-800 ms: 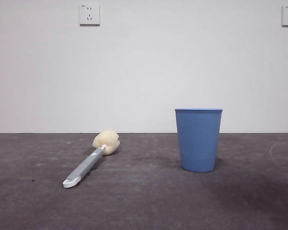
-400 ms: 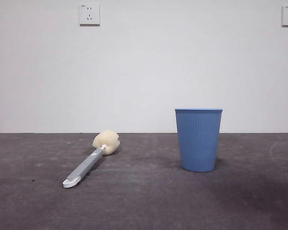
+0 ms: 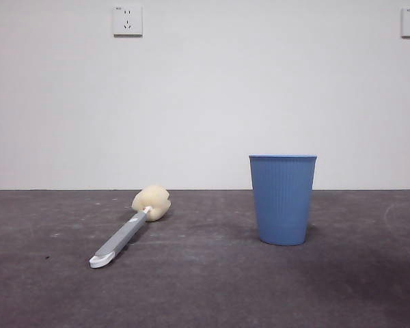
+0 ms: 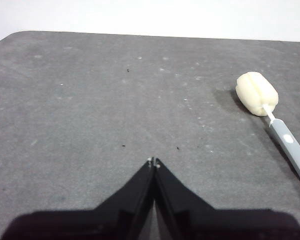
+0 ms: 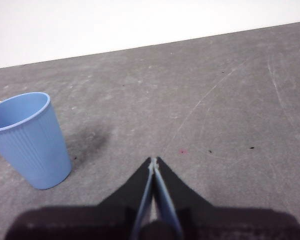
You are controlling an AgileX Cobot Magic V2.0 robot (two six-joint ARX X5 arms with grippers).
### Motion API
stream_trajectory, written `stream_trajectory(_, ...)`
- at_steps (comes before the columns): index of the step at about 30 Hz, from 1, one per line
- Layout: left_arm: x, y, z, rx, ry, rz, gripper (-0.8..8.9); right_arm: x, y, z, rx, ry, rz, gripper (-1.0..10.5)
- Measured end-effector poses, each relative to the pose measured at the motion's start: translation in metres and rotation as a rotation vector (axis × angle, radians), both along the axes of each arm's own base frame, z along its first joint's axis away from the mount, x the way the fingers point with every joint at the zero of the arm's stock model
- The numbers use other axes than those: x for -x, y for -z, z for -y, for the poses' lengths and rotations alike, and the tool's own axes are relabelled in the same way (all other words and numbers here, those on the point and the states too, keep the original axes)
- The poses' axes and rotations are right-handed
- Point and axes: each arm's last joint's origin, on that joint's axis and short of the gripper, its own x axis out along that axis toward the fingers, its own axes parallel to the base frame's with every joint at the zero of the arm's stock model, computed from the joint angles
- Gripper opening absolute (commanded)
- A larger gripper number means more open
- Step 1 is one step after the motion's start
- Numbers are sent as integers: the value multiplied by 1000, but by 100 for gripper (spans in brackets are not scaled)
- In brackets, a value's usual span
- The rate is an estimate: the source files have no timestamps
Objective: Pick up the cup brush,pick up the cup,insert the brush into the cup,clean the cup,put the cup brush back,put the cup back to the fixed position on the table
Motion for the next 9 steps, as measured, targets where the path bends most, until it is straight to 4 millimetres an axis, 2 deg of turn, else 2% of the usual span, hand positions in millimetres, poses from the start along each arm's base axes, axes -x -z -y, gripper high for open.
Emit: stream_trajectory(9, 0, 0, 0, 0, 0, 0, -3, 0, 0, 0, 0, 0, 0, 1)
